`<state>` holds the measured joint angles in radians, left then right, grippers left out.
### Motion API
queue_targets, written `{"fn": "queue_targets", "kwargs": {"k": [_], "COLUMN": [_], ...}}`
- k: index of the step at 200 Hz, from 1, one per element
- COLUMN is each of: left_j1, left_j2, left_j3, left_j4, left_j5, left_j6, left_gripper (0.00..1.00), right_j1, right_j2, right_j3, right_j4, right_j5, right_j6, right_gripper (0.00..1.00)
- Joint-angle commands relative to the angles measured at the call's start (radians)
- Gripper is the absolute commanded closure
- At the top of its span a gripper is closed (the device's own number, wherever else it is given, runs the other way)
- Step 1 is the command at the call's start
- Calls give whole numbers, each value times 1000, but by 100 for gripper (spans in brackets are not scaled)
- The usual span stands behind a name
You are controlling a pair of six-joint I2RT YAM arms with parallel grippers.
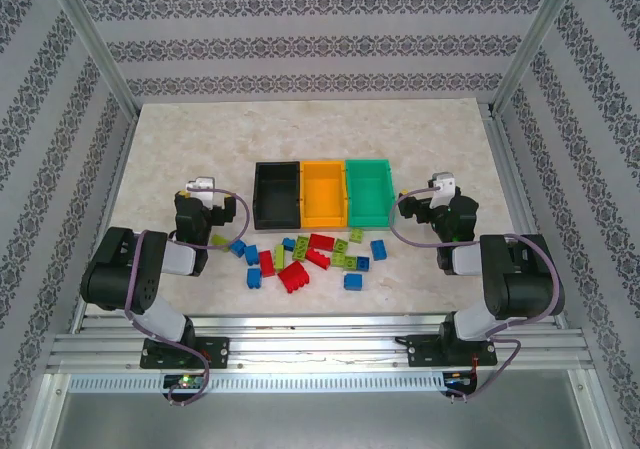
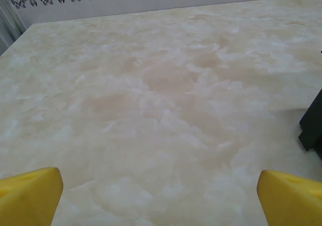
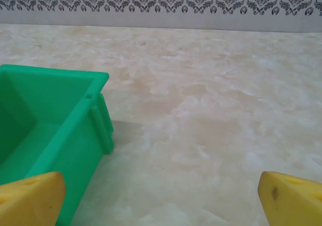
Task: Sort the legos into containers by color
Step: Pick up the lego from the center of the table.
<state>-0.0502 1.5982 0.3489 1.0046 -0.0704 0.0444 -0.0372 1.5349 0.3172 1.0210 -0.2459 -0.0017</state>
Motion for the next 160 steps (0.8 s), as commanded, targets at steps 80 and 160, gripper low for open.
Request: {"fn": "queue_targets", "kwargs": {"k": [80,160], "left_j1": [10,10], "left_j2": [-5,-1], "left_j3": [13,18], "left_j4": [-7,-8], "left_j5": [14,-81], "left_j6": [-13,-47], "left_gripper": [1,1], "right_j1": [-2,14], "right_j2": [10,6], "right_j3": [20,52], "right_j4": [-9,-38], "right_j5": [34,135], "right_j6": [31,43], "right_gripper": [2,2]}}
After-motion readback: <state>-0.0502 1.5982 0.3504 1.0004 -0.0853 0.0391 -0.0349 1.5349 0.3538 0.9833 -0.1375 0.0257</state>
